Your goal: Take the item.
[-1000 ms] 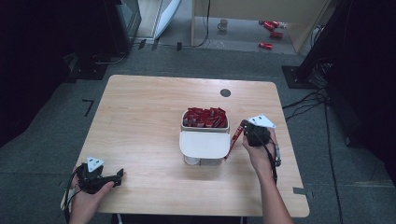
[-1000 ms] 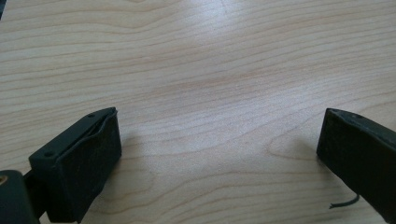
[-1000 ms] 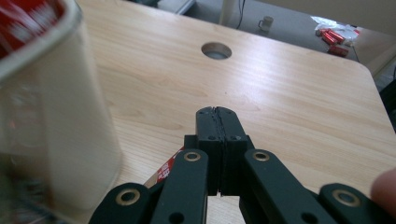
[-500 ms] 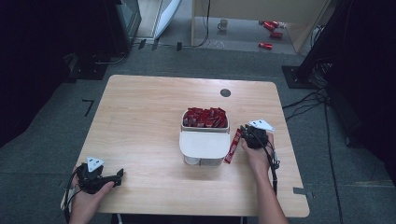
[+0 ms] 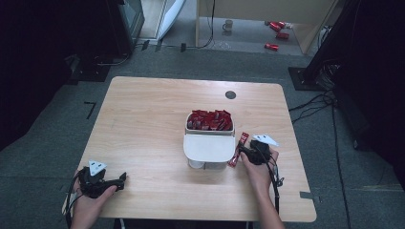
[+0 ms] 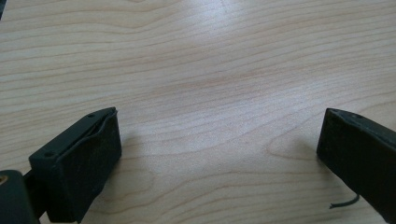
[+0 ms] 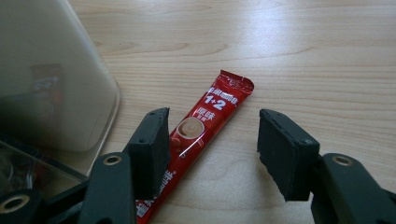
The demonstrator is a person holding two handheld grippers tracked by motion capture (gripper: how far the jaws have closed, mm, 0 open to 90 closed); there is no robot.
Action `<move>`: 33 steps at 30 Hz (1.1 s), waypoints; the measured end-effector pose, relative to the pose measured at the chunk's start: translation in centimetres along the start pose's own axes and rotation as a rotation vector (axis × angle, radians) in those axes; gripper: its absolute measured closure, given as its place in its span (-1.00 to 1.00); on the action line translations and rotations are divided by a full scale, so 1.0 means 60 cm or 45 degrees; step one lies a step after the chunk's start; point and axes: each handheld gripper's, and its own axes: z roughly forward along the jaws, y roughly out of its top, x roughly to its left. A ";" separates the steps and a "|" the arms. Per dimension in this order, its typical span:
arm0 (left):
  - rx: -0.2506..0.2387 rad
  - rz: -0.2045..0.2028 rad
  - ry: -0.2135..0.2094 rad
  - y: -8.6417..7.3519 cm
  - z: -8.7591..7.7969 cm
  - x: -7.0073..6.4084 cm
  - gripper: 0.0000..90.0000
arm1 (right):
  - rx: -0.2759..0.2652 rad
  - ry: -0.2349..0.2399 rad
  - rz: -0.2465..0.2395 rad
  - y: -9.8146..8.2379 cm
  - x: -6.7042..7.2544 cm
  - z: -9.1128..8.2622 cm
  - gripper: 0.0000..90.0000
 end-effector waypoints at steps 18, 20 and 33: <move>0.000 0.000 0.000 0.000 0.000 0.000 -1.00 | 0.055 0.060 -0.259 -0.005 -0.018 -0.003 0.38; 0.000 0.000 0.000 0.000 0.000 0.000 -1.00 | 0.055 0.059 -0.268 -0.005 -0.022 -0.004 0.33; 0.000 0.000 0.000 0.000 0.000 0.000 -1.00 | 0.060 0.063 -0.171 -0.016 -0.057 -0.053 -0.49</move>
